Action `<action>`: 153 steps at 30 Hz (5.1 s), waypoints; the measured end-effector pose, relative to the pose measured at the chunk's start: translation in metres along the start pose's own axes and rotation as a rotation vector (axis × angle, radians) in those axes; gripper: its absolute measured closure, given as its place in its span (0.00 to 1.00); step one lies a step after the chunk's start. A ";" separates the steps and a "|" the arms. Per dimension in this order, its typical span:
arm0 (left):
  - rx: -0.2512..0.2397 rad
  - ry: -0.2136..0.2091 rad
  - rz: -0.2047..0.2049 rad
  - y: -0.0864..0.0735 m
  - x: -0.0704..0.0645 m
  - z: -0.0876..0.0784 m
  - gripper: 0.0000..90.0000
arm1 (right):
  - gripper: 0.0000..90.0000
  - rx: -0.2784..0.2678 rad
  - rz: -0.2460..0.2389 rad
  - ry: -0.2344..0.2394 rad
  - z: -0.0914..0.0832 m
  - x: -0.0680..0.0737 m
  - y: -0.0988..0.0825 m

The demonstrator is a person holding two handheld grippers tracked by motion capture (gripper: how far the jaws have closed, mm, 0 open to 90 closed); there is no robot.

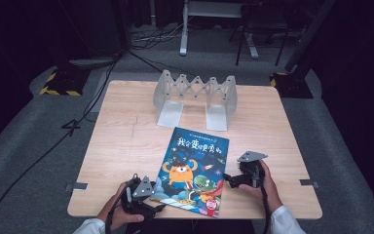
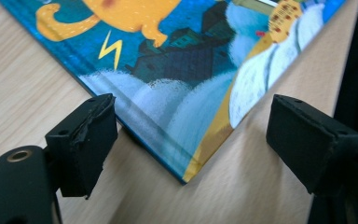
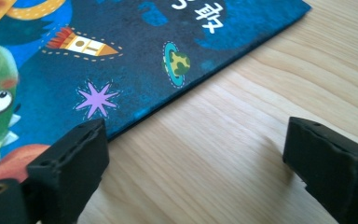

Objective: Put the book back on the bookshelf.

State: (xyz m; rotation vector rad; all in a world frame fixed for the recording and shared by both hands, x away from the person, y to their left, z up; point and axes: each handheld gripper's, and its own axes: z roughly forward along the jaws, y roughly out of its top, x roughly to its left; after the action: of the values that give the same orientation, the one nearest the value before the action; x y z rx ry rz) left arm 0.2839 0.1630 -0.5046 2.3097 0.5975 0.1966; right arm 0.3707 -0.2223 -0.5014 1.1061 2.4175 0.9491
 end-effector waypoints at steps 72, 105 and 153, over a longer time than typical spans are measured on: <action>0.001 0.045 -0.020 0.017 -0.004 0.017 0.17 | 0.66 0.421 -0.228 0.135 -0.069 0.051 -0.021; 0.002 0.040 -0.015 0.017 -0.003 0.016 0.18 | 0.41 0.084 -0.083 0.417 -0.060 0.025 -0.035; -0.002 0.011 -0.063 0.037 0.010 0.014 0.21 | 0.59 -0.354 -0.150 0.432 -0.054 0.007 0.031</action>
State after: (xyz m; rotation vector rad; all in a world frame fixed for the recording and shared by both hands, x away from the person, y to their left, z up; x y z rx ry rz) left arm 0.3108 0.1361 -0.4889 2.2862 0.6741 0.1797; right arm 0.3547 -0.2260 -0.4406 0.6343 2.4606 1.6199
